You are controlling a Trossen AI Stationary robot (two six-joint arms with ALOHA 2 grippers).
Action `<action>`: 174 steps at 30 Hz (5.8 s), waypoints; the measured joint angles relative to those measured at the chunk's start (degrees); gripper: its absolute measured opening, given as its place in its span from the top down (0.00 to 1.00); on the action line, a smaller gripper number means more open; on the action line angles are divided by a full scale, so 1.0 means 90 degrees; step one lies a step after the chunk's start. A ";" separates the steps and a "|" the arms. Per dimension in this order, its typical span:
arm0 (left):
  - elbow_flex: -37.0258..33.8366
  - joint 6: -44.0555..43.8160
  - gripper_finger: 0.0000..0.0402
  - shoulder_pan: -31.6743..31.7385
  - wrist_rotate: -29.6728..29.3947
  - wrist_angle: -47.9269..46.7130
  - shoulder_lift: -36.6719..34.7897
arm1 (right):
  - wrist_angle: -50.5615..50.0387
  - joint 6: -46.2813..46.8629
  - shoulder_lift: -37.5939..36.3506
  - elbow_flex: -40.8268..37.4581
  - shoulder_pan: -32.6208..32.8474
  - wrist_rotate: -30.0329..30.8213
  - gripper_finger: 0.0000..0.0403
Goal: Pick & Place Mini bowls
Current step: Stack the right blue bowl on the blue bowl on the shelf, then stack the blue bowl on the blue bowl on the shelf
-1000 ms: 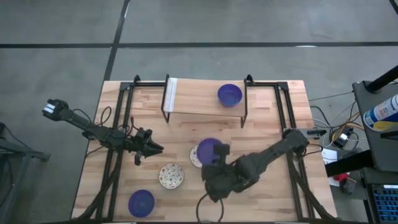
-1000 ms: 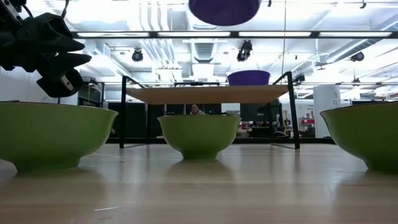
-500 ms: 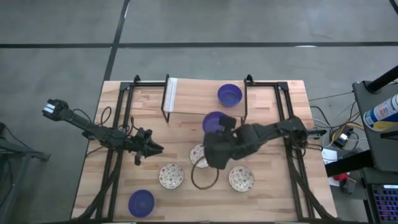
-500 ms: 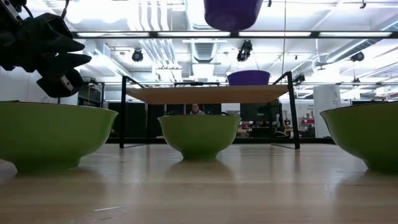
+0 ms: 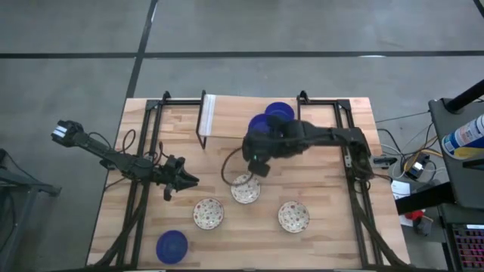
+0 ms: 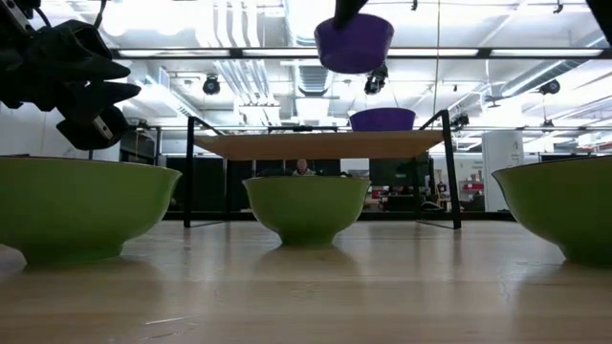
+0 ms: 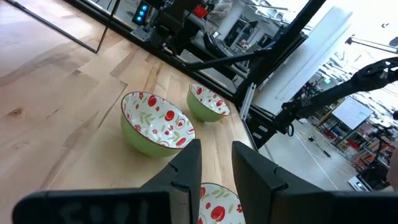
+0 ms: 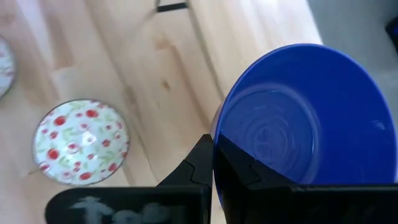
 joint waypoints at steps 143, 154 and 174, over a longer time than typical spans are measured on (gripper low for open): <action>-0.0002 -0.0092 0.79 0.0000 -0.0005 0.0002 -0.0001 | 0.0957 -0.0156 -0.0433 -0.2317 -0.2132 -0.0667 0.84; 0.0000 0.0047 0.79 -0.0001 -0.0005 0.0004 -0.0002 | 0.0886 -0.0351 -0.0670 -0.2103 -0.2006 -0.0629 0.79; 0.0012 -0.1031 0.79 -0.0417 0.1304 -0.0072 0.0022 | 0.1020 -0.0219 -0.0812 -0.2104 -0.1003 -0.0662 0.79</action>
